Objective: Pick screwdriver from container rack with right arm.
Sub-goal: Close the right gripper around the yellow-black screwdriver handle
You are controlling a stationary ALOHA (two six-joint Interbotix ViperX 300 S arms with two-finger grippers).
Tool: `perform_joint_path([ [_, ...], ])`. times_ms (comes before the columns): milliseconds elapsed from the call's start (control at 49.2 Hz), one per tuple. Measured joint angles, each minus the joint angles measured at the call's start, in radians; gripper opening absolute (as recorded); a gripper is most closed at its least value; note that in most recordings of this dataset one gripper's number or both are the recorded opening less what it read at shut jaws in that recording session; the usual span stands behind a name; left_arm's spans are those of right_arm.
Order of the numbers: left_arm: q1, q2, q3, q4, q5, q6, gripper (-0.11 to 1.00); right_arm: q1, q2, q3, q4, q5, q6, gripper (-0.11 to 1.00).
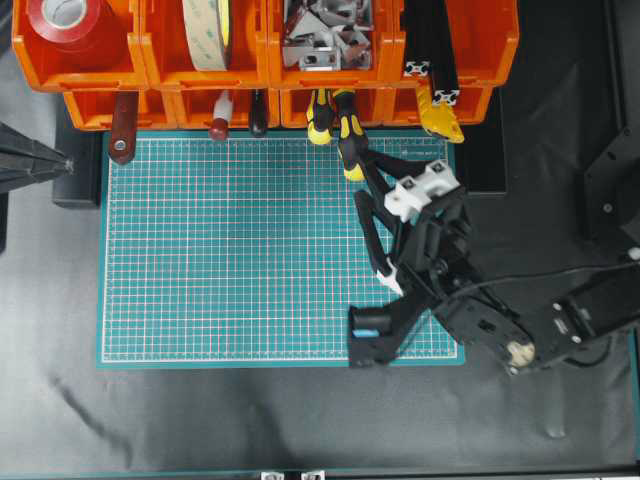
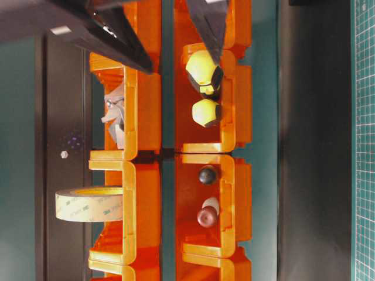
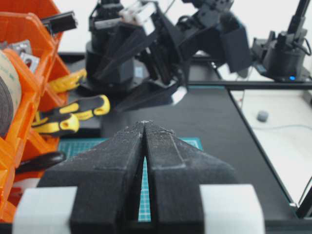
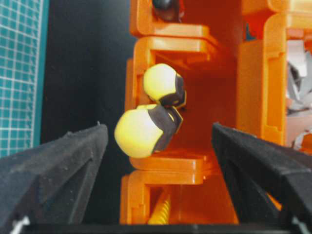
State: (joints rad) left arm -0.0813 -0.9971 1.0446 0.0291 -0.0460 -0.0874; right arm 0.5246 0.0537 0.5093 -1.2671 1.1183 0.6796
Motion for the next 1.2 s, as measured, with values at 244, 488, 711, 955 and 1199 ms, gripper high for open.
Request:
perform_joint_path([
  [244,0.0,0.0,0.0,0.0,0.0,0.0,0.0,-0.044,0.026,0.003,-0.003,-0.031,0.011,0.84],
  [488,0.002,0.0,0.0,0.0,0.0,-0.002,0.0,-0.067,0.031,0.012,-0.002,-0.044,0.06,0.78],
  [711,0.0,0.005,-0.002,0.0,0.0,-0.002,0.0,-0.074,0.037,0.012,0.015,-0.044,0.067,0.43],
  [955,0.003,0.005,0.0,0.0,0.002,-0.002,0.0,-0.074,0.044,0.0,0.023,-0.043,0.067,0.43],
  [1199,0.005,0.005,-0.002,0.0,0.002,-0.002,0.0,-0.071,0.052,-0.044,0.034,0.025,0.066,0.43],
])
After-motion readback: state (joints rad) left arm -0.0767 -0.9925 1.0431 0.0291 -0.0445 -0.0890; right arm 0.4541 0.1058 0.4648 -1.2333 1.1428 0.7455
